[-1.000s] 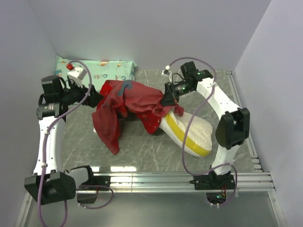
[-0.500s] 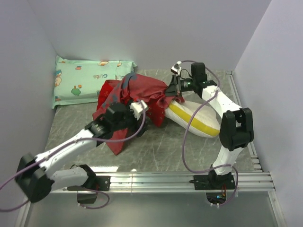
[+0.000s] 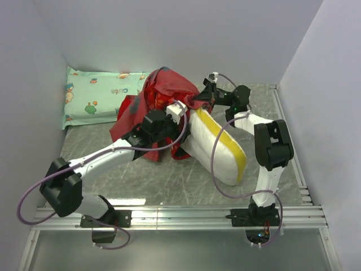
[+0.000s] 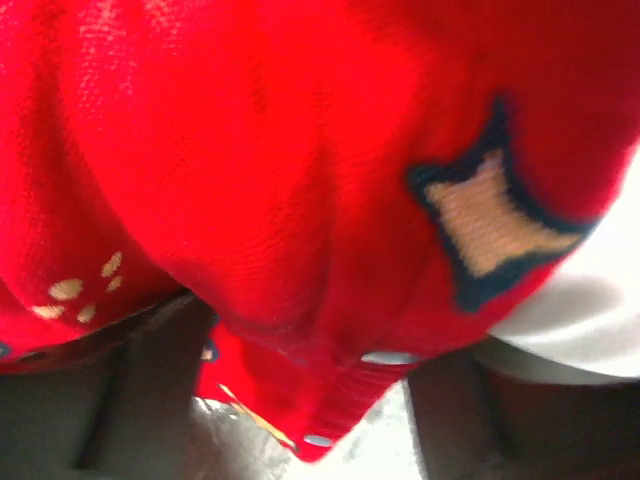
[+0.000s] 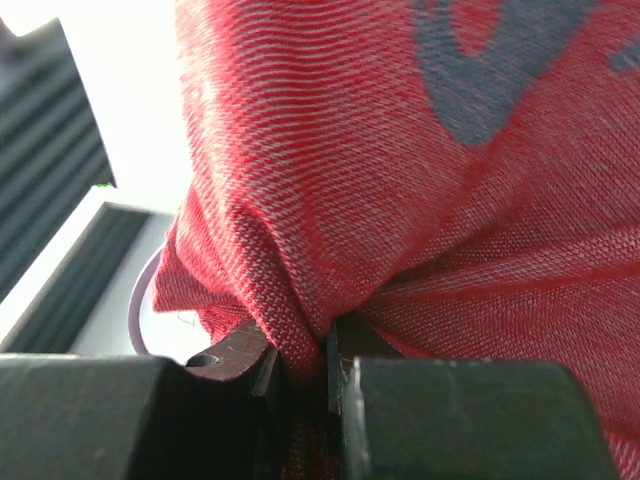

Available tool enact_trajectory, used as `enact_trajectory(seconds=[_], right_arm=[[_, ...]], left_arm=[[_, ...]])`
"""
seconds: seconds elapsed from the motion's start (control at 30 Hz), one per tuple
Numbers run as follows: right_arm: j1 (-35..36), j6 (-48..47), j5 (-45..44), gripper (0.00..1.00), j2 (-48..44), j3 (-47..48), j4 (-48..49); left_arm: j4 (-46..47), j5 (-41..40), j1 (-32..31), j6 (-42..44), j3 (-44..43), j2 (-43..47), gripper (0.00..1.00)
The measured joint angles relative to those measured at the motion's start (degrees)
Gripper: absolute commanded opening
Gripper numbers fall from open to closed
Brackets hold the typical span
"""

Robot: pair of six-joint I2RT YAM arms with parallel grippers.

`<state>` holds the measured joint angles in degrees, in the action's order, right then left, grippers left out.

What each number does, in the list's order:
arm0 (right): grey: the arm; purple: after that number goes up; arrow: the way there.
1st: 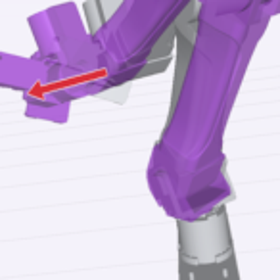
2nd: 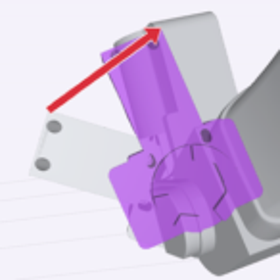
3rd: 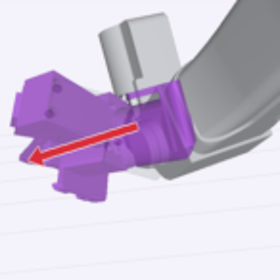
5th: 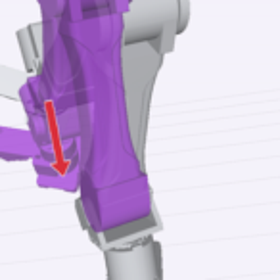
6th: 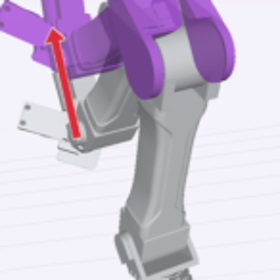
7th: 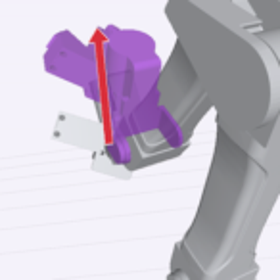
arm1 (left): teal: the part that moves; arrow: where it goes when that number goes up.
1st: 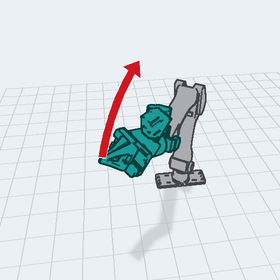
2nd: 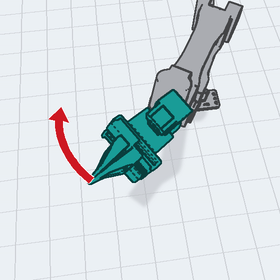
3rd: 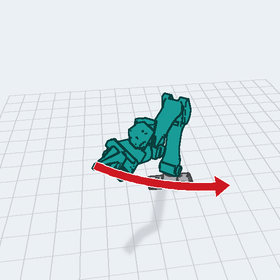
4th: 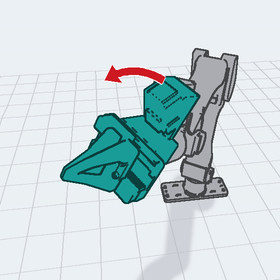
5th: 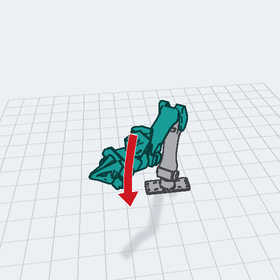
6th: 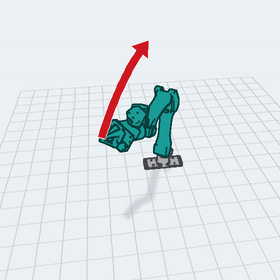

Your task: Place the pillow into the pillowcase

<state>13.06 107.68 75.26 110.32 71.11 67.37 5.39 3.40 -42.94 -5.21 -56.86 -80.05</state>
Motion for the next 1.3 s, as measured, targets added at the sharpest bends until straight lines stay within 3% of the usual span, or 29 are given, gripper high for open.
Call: enact_trajectory(seconds=[0.03, 0.07, 0.13, 0.17, 0.23, 0.33, 0.47, 0.7, 0.73, 0.8, 0.83, 0.9, 0.93, 1.13, 1.27, 1.3], right_arm=[[-0.31, 1.4, -0.48, 0.0, 1.18, -0.11, 1.36], [-0.68, 2.6, -0.94, 0.0, 2.01, -0.42, 2.43], [-1.42, 4.44, -1.68, 0.06, 2.69, -1.38, 3.8], [-1.97, 4.5, -1.7, 0.16, 2.6, -2.16, 4.44], [-3.02, 2.91, -1.33, 0.21, 1.92, -3.23, 3.45], [-4.52, -4.7, -0.96, 0.23, 0.39, -3.28, -3.8], [-6.36, -15.74, -0.96, 0.48, -1.66, -1.25, -17.22], [-8.37, -22.12, -1.6, 0.51, -2.73, -0.57, -25.22], [-8.46, -22.29, -1.33, 0.4, -2.73, -0.57, -25.62], [-8.79, -23.08, -0.68, 0.19, -2.97, -0.63, -26.1], [-8.79, -23.3, -0.37, 0.02, -3.23, -0.76, -26.36], [-8.79, -24.44, -0.11, 0.0, -4.17, -1.11, -27.67], [-8.81, -25.57, -0.17, 0.0, -4.72, -1.2, -28.89], [-8.83, -38.8, -0.42, 0.0, -7.1, 0.55, -42.36], [-8.83, -50.93, -0.7, 0.0, -7.08, 6.25, -55.69], [-8.81, -54.36, -0.66, 0.0, -7.08, 8.15, -59.65]], left_arm=[[-0.09, -0.31, 0.2, -0.2, -0.72, -1.03, 0.39], [-0.5, -0.31, 0.5, -0.42, -1.53, -1.92, 0.29], [-1.27, -0.17, 1.14, 0.35, -2.56, -2.71, 0.12], [-1.73, -0.09, 1.53, 1.09, -2.69, -2.62, 0.09], [-2.71, 1.57, 2.03, 2.8, -2.67, -1.81, 0.0], [-4.63, 5.7, 1.4, 5.62, -2.69, 0.39, 0.0], [-9.97, 13.31, -3.23, 7.8, -6.51, 0.98, 0.0], [-17.94, 29.33, -13.75, 8.39, -22.82, -9.81, 0.0], [-18.47, 31.41, -14.29, 8.35, -24.28, -11.63, 0.0], [-18.93, 34.4, -14.32, 7.91, -25.4, -14.67, 0.05], [-19.08, 35.54, -13.57, 7.19, -25.31, -15.85, 0.11], [-18.12, 38.05, -11.28, 4.17, -24.02, -17.66, 0.23], [-17.73, 38.64, -9.97, 3.32, -23.19, -17.86, 0.4], [-17.31, 38.66, -4.24, 2.23, -19.23, -14.03, 0.88], [-20.5, 38.05, -1.9, 2.19, -14.03, -2.86, 0.91], [-21.73, 37.77, 1.22, 2.14, -13.57, 2.12, 0.91]])
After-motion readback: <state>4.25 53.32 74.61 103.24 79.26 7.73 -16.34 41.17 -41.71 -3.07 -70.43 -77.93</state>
